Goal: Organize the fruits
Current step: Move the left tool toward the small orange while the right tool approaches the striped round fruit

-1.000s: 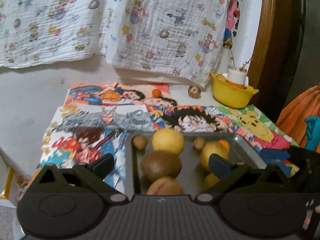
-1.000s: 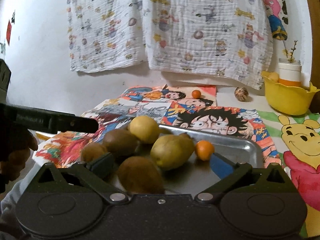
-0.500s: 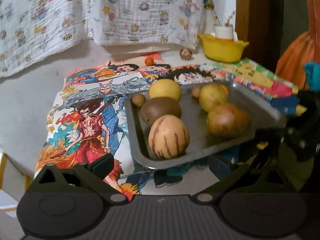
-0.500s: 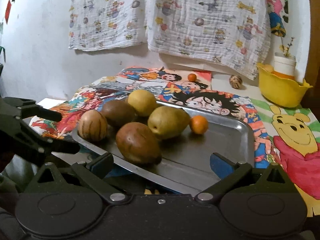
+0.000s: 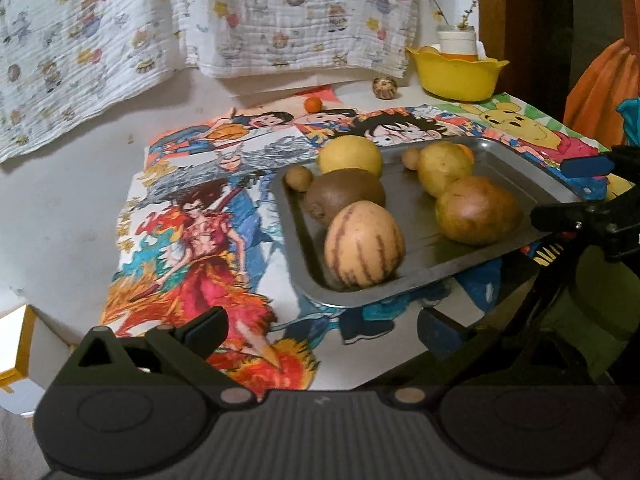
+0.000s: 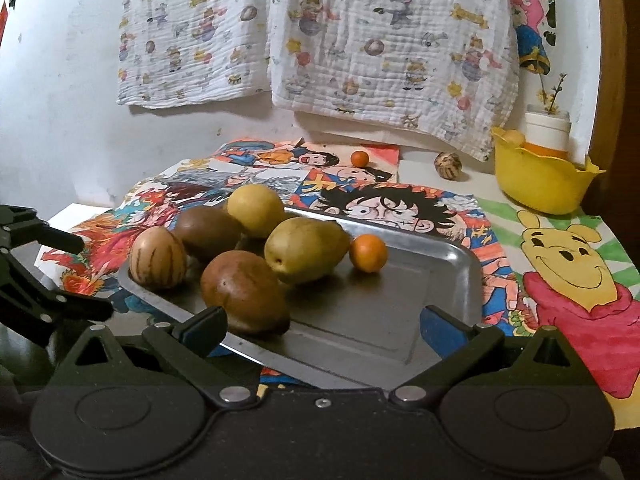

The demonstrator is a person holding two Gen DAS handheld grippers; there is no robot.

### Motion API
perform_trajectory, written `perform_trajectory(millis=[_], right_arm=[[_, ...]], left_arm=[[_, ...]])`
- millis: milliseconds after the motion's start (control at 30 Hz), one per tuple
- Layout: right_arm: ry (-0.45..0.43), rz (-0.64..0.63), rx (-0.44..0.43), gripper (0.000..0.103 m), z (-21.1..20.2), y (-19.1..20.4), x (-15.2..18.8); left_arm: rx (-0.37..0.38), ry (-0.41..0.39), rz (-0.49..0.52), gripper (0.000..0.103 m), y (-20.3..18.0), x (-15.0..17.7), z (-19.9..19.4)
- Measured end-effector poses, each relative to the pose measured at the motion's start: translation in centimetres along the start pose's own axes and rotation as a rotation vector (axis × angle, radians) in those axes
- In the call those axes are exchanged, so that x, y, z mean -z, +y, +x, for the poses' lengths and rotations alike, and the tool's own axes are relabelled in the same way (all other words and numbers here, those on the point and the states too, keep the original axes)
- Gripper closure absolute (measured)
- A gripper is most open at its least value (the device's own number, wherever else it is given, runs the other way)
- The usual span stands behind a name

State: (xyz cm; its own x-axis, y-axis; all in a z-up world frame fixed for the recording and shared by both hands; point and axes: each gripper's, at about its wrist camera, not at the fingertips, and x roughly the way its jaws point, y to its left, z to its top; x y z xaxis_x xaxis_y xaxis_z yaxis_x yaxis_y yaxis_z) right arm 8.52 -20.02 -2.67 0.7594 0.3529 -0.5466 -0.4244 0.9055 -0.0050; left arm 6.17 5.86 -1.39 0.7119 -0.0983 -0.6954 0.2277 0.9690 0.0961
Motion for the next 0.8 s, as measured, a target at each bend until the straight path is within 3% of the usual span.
perform_trajectory(millis=[200,467,800], right_arm=[[-0.001,0.064,-0.063,0.001,0.3,-0.7,-0.9],[-0.036,0.011,-0.077,0.001,0.6,-0.5,-2.5],[-0.065,0.103,-0.092,0.001,3.2,-4.0,-5.0]], left_arm=[[-0.024,-0.024,-0.026,0.000,1.0,-0.8,-0.7],[-0.074,-0.018,-0.043,0.001,2.0,-1.5,-0.4],[-0.112,0.014,-0.135,0.001,4.7,-4.8,2.6]])
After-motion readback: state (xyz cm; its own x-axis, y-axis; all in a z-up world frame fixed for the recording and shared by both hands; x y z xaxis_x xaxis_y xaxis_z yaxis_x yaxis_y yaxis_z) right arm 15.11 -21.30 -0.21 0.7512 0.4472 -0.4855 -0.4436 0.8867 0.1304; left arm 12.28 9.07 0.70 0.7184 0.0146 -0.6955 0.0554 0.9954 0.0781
